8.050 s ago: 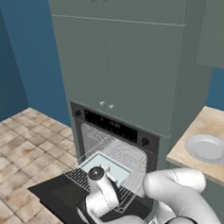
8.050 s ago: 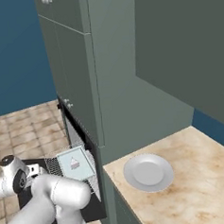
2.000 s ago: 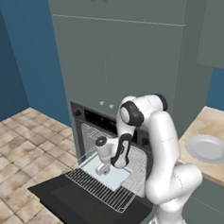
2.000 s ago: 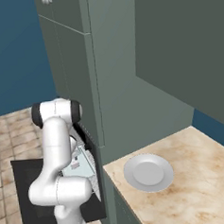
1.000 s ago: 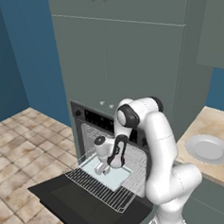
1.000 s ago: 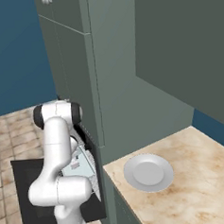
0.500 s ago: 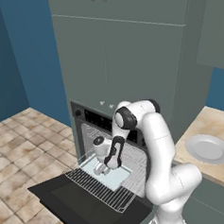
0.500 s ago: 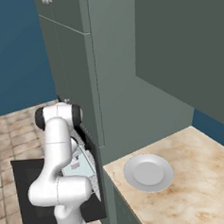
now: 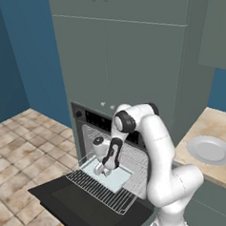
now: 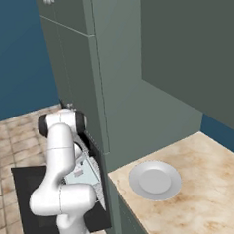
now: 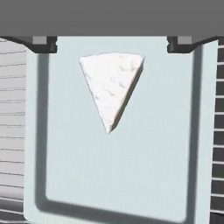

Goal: Take the baked cake out of the oven and place it on the plate for cooling. Then close the oven door.

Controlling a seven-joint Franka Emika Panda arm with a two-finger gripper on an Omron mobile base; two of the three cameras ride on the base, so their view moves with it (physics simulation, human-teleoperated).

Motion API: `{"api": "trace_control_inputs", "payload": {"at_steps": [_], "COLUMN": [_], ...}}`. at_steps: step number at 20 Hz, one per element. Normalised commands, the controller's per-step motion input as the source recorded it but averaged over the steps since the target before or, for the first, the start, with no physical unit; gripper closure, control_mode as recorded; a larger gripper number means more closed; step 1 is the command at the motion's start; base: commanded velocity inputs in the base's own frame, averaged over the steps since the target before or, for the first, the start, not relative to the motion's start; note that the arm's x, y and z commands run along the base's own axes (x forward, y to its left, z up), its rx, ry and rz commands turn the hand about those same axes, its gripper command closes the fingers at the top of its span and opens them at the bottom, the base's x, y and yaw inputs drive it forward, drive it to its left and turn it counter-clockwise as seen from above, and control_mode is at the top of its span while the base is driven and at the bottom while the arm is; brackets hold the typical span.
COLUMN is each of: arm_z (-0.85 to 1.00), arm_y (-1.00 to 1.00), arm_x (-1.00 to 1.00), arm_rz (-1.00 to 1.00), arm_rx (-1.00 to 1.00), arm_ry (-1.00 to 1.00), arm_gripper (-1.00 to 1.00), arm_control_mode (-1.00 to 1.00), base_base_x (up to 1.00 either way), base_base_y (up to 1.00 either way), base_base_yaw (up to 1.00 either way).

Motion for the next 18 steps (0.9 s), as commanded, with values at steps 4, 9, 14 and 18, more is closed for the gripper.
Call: {"api": "trace_control_inputs", "payload": {"at_steps": [4, 9, 14, 18], "arm_z": [-0.20, -0.27, -0.28, -0.25], "arm_y": [0.06, 0.05, 0.01, 0.00], "arm_x": [0.18, 0.17, 0.13, 0.08], "arm_rz": [0.01, 0.02, 0.01, 0.01], "arm_rx": [0.00, 0.00, 0.00, 0.00], "arm_ry": [0.04, 0.07, 0.08, 0.05], "arm_gripper": [-1.00, -1.00, -1.00, -1.00], "arm_control_mode": [-1.00, -1.00, -1.00, -1.00], "base_base_x": [0.00, 0.00, 0.00, 0.00], "base_base_y": [0.00, 0.00, 0.00, 0.00], "base_base_yaw": [0.00, 0.00, 0.00, 0.00]}}
